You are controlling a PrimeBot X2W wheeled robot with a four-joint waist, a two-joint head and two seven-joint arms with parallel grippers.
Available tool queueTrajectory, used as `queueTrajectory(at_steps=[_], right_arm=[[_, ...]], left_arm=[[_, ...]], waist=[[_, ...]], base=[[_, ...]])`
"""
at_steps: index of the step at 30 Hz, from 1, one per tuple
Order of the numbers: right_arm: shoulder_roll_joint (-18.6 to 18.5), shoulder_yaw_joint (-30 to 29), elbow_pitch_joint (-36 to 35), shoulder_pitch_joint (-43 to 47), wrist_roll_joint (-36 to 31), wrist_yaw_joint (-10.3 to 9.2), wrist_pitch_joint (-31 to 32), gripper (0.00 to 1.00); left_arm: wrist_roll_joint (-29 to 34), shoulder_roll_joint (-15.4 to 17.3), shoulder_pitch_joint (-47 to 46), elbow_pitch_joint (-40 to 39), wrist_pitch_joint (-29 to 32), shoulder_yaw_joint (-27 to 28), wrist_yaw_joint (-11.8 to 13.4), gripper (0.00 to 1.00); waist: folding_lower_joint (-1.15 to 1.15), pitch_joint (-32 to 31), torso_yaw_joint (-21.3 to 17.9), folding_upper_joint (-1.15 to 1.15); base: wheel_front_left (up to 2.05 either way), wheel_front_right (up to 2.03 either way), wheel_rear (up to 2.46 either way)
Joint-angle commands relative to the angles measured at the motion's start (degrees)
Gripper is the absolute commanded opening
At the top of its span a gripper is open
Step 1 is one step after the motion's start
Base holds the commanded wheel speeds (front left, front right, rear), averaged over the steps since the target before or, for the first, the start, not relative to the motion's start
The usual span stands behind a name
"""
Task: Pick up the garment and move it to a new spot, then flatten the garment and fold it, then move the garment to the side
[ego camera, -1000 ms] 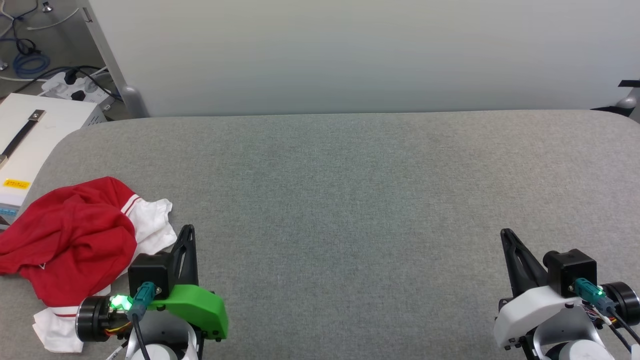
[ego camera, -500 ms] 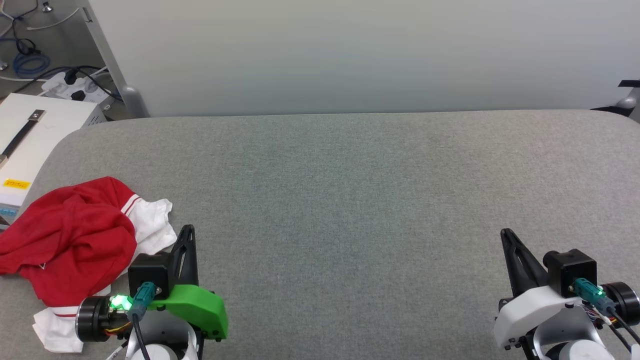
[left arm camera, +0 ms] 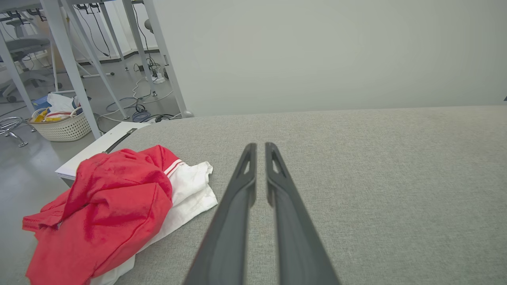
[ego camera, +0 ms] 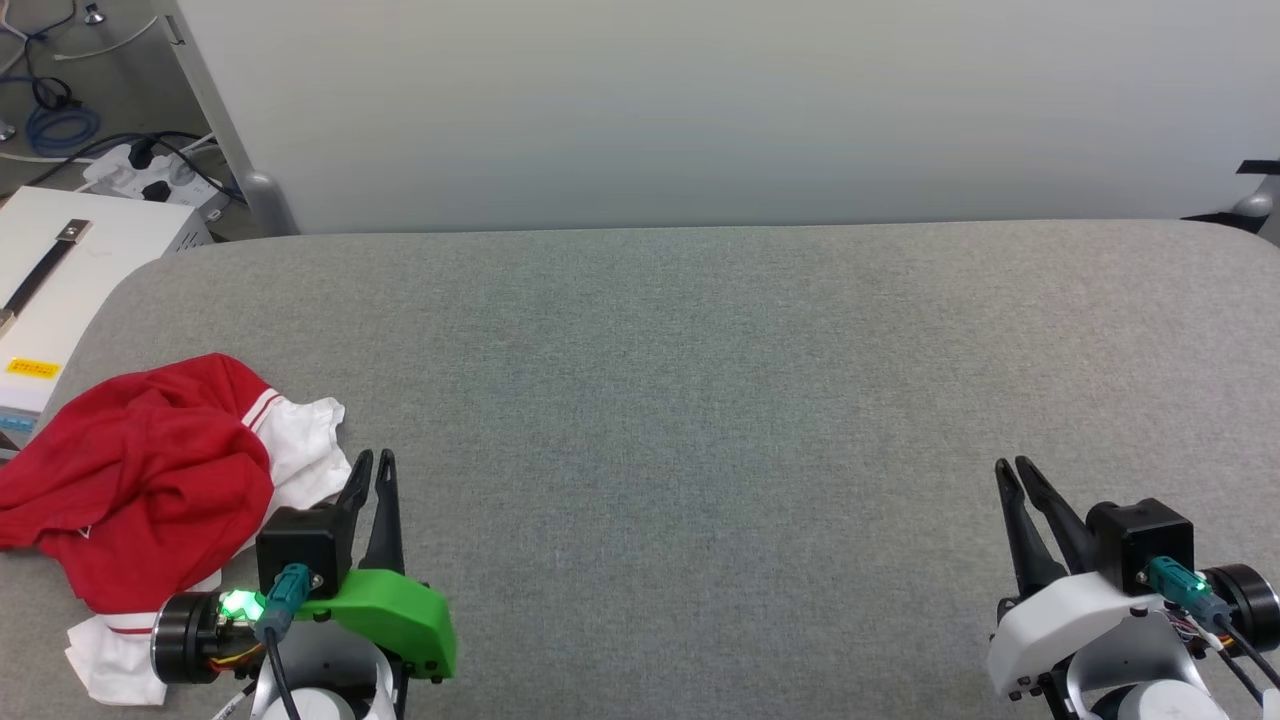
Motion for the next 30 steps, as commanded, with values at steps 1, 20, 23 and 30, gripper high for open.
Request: queueTrajectory(at_steps=[1,20,23,30], right_arm=[[0.0,0.01,0.01,0.0,0.02,0.0,-0.02,1.0],[-0.01,0.3,1.33,-0.55,3.03,-0.01,-2.21,1.0],[-0.01,0.2,1.34,-0.63,3.48,-0.01,-2.55,1.0],[-0.01,0.09,1.08,-0.78,4.91,-0.01,-3.38,1.0]], left_arm=[[-0.02,0.0,0.0,0.01,-0.02,-0.02,0.0,1.0],[-1.73,-0.04,-0.69,0.76,-2.24,-1.26,-0.2,1.0],[-1.87,-0.05,-0.82,0.82,-2.59,-1.46,-0.22,1.0],[-2.13,-0.06,-1.14,1.03,-3.43,-1.97,-0.3,1.0]], waist=[[0.0,0.0,0.0,0.0],[0.0,-0.06,-0.06,0.0],[0.0,-0.01,-0.06,0.0],[0.0,0.04,-0.17,0.0]], base=[[0.0,0.0,0.0],[0.0,0.0,0.0],[0.0,0.0,0.0],[0.0,0.0,0.0]])
